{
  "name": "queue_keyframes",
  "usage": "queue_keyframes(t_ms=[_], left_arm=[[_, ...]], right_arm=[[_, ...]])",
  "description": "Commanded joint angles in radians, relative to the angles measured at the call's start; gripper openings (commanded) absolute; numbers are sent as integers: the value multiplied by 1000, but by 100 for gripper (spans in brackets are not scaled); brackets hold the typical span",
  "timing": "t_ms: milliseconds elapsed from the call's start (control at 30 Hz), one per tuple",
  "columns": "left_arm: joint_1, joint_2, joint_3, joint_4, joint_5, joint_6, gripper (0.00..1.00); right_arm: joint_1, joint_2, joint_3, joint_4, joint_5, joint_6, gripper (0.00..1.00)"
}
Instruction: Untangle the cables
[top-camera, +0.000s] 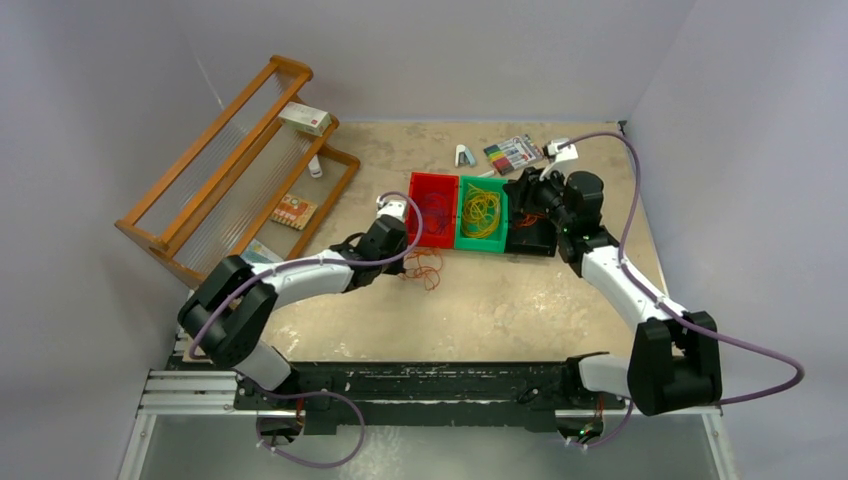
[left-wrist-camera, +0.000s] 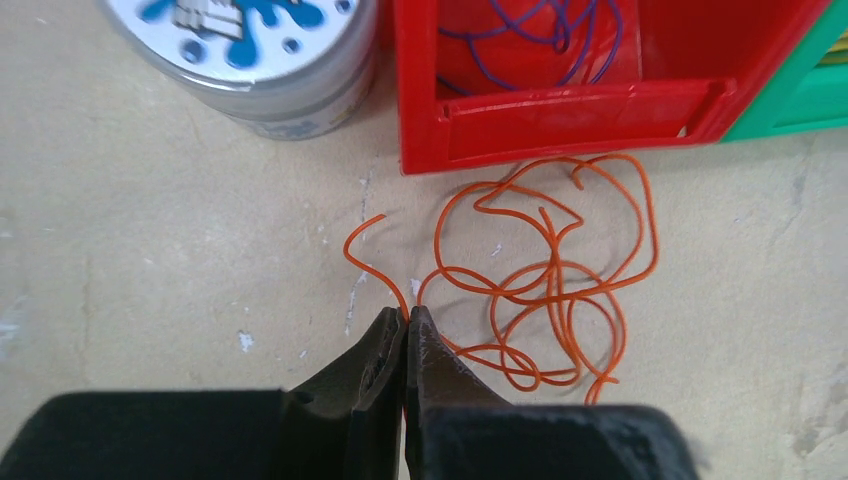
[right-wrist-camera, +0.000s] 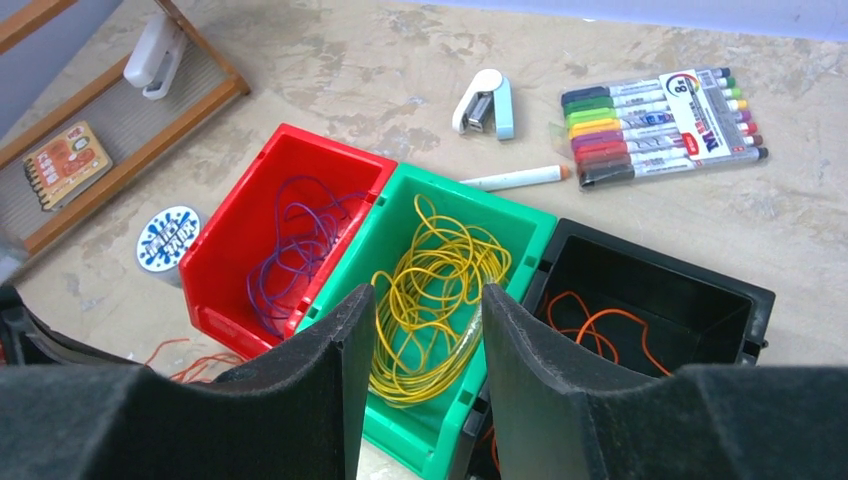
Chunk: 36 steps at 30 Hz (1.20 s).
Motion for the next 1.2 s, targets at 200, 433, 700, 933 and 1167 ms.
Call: queue_keyframes(t_ms=[200,433,700,933,1167], left_arm=[[-3,-191,79,-94,-88,47,0],[-3,-287,134,-171,-65,119,0],[-2,-399,196,-218,-73,149,0],[-3,-448,252,-242,-101,142,0],[-3,-459,302,-277,-143,161,0]], right_arm=[[119,-56,-36,210,43,25,49],[228,-24,-42,269,5,-15,52],[341,41,-54,362,-110,-76,59],[460,137,-32,454,-186,-109,59],[526,217,23,501,-237,-94,60]])
